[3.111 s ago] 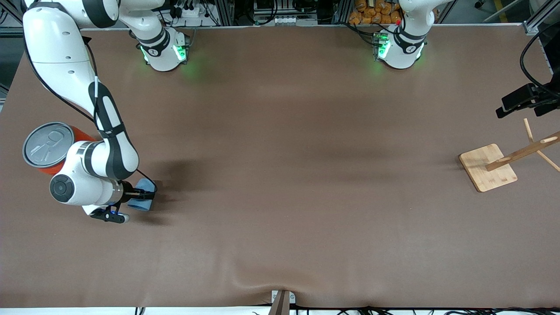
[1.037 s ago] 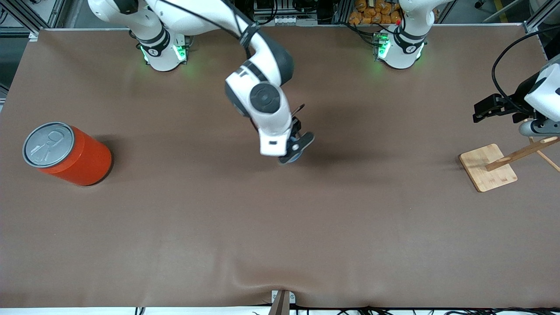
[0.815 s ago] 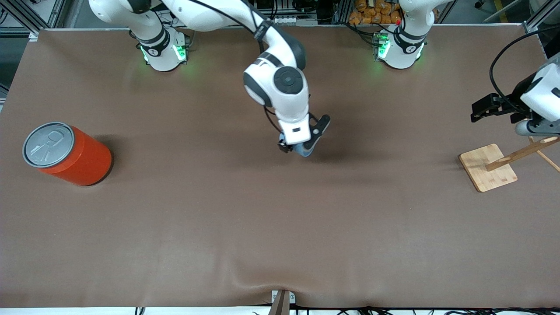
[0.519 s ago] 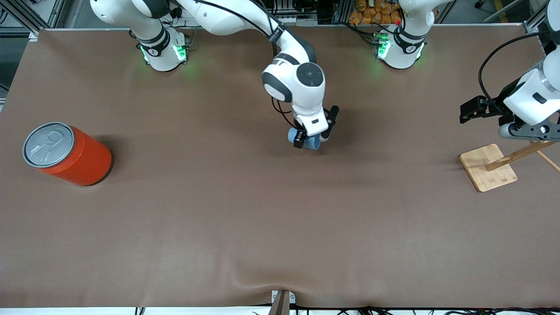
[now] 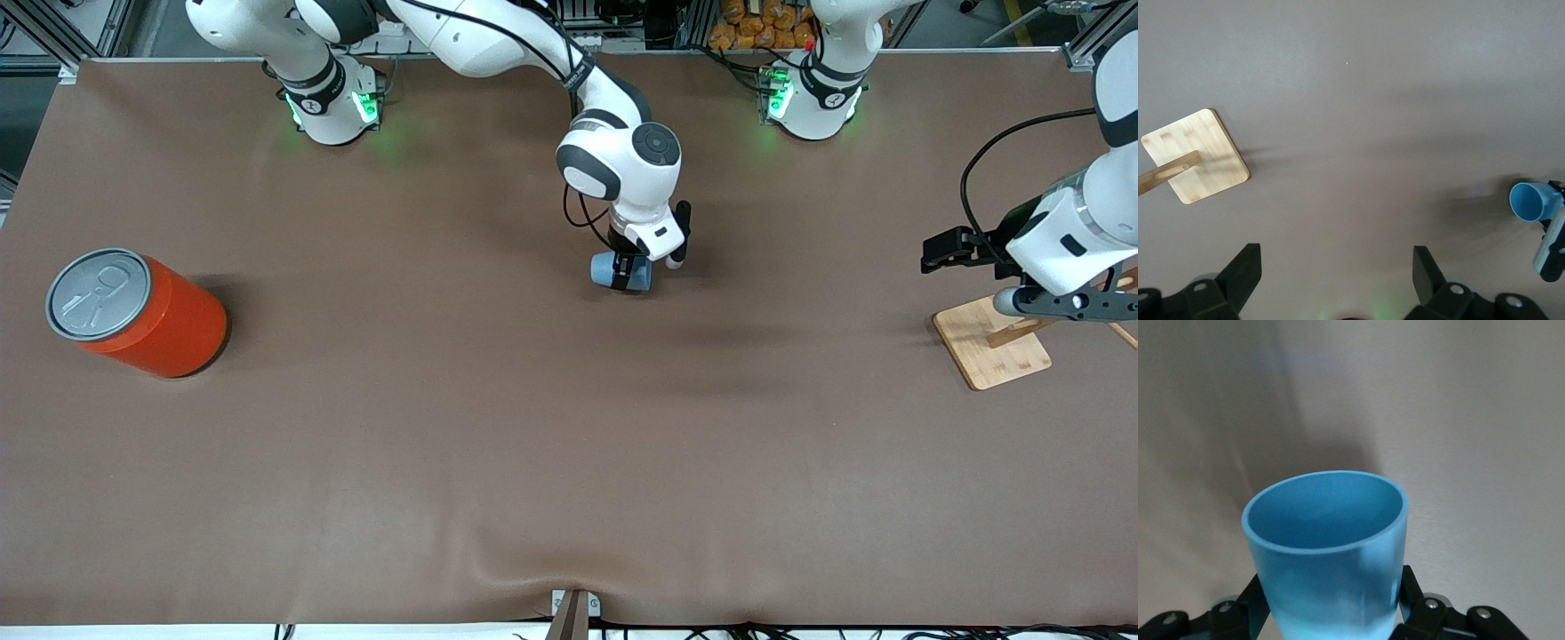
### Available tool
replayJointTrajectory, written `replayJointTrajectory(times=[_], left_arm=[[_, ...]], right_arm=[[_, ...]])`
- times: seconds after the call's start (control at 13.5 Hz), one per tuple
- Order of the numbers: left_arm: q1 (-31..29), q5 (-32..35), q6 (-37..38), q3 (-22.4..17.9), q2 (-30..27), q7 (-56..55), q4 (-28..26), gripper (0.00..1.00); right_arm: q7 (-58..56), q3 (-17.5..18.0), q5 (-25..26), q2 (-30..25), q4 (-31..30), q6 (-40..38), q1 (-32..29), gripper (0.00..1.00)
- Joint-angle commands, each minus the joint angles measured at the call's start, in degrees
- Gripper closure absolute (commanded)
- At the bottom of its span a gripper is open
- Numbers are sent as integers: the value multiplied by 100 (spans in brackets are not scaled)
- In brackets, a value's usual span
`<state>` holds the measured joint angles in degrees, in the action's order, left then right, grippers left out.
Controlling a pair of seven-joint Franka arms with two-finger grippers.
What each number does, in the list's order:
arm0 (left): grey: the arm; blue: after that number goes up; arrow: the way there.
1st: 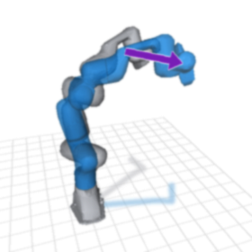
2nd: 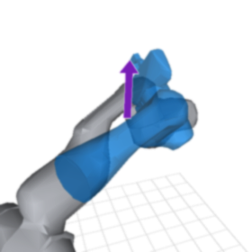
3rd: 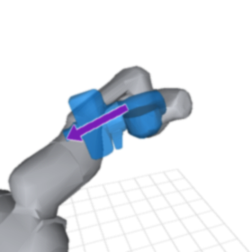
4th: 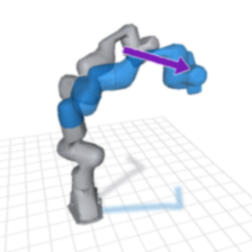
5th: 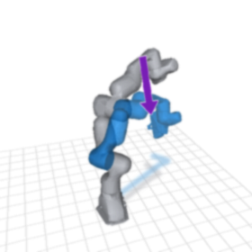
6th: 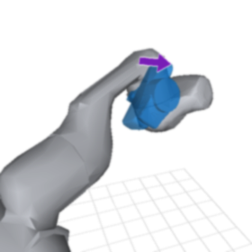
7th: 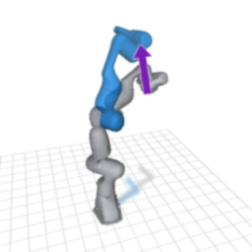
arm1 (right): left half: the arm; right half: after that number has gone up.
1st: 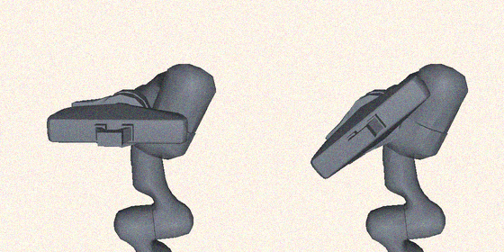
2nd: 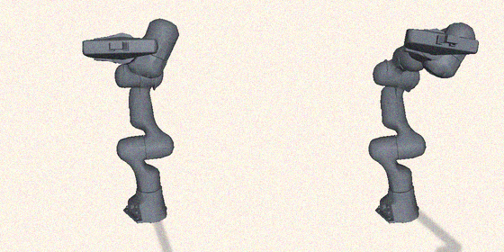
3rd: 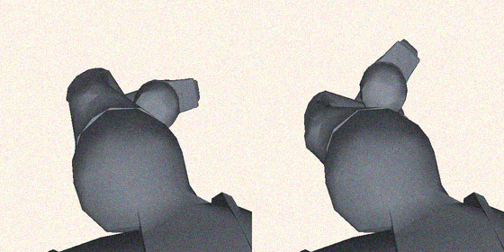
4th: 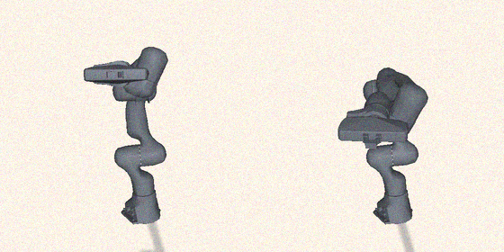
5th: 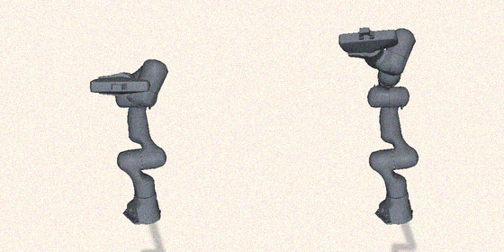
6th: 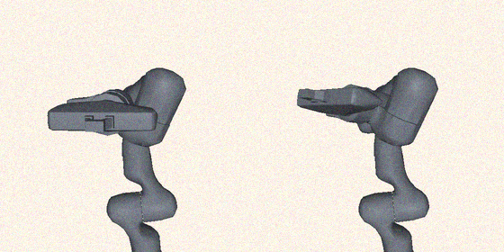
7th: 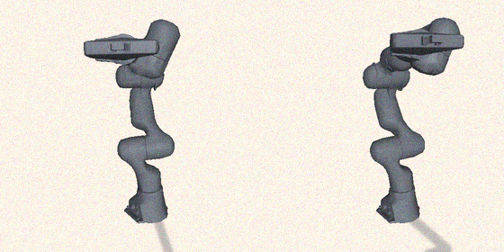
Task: Flip cup
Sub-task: 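Release the blue cup on its side while the left gripper moves toward it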
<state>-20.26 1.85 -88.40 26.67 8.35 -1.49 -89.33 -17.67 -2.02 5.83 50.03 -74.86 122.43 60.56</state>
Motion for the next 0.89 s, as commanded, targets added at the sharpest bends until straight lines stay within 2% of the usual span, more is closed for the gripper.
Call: replayJointTrajectory(times=[0.0,0.07,0.15,0.22,0.44,0.67,0.81], left_arm=[[31,17,-29,13,-36,-18,-93,0],[31,-9,-29,13,-36,-44,-145,0],[-4,-175,-11,13,-36,-44,-180,0],[-30,-298,33,13,-44,-61,-190,0],[-30,-335,95,13,-106,-79,-312,0],[-30,-589,59,13,-184,-141,-505,0],[-21,-590,-115,22,-526,-158,-812,0]], right_arm=[[-35,-71,182,156,94,-18,141,87],[-35,-71,182,182,94,-18,149,86],[-26,-62,173,183,94,-18,150,82],[-43,-71,182,174,94,-9,150,2],[-114,-88,138,-27,173,-279,36,0],[-140,-27,67,-125,1066,-1385,-289,0],[-272,-18,-72,-352,1254,-1766,-526,0]])
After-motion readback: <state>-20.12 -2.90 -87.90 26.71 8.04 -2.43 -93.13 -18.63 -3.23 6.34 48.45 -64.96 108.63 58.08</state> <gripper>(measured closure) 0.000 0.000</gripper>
